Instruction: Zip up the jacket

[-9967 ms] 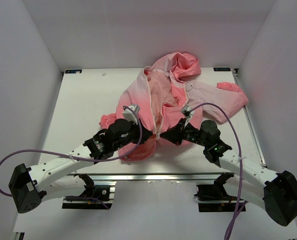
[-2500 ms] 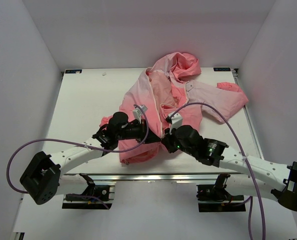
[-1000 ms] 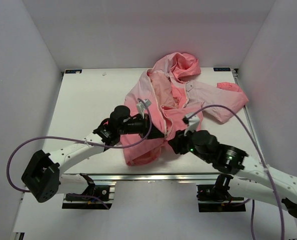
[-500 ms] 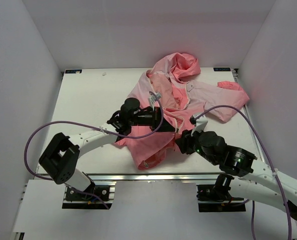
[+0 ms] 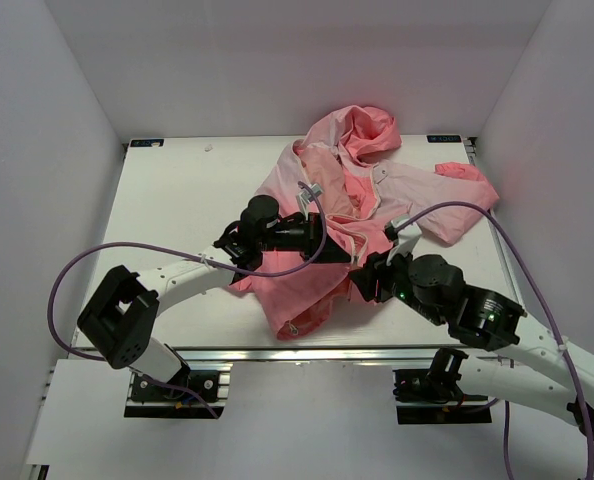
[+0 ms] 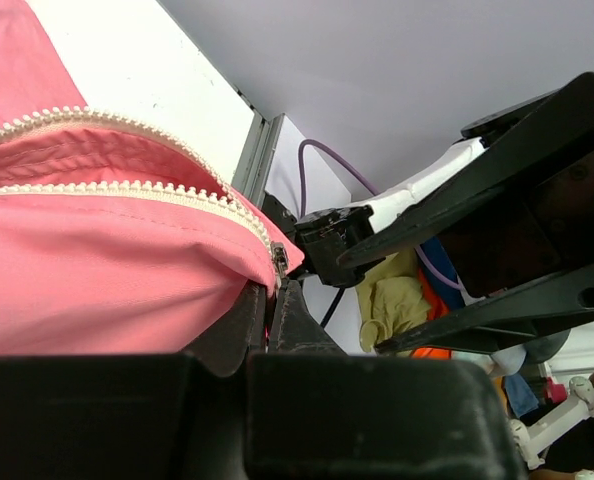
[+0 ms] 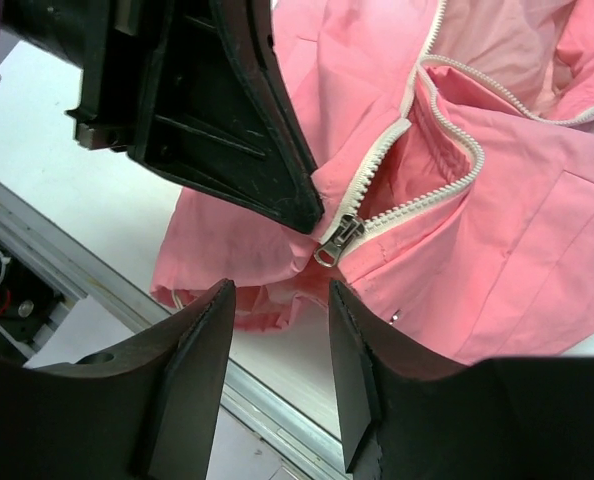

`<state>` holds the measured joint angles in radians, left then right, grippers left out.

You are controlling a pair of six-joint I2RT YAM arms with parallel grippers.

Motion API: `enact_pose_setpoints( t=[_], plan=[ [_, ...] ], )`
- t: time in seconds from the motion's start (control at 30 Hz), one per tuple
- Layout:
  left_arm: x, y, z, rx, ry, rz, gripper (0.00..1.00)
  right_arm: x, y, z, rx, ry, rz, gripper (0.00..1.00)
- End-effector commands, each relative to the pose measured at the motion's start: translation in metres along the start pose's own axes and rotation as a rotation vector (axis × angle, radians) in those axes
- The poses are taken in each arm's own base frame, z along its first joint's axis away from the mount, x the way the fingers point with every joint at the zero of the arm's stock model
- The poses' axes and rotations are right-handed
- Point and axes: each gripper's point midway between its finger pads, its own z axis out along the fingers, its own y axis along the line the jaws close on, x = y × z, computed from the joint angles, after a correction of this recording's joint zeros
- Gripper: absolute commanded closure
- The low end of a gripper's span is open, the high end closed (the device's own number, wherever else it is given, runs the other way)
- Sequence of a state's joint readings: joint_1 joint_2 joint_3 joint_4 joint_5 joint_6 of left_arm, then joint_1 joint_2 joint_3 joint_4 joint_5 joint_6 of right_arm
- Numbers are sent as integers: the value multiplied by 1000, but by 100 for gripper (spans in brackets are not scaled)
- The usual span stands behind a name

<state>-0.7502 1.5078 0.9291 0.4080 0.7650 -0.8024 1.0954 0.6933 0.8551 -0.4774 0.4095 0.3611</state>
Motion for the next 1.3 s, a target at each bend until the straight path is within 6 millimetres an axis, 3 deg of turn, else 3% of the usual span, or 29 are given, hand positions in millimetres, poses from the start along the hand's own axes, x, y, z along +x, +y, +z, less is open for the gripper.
enact_pose_setpoints(
  t=[0.0,0.4,0.67,0.8,0.97,1.13,1.27],
  plan=[
    [-13,-29,-5,70,-37,65,100,-14,0,1,24,-41,31,52],
    [-12,-41,-10,112,-41,75,100,-9,-12,35,156,-30,-12,57],
    [-12,-45,-11,129,-38,83,100,-11,-26,35,238,-53,-2,59],
    [-10,-41,-9,123,-29,74,100,-14,-24,32,215,-74,10,60],
    [-8,-43,-9,138,-19,80,100,-20,-27,27,208,-107,28,73],
    [-9,-43,-9,136,-20,87,100,-14,-29,31,225,-70,12,78],
    [-6,-38,-10,119,-13,80,100,-14,-30,28,222,-59,4,77]
  ],
)
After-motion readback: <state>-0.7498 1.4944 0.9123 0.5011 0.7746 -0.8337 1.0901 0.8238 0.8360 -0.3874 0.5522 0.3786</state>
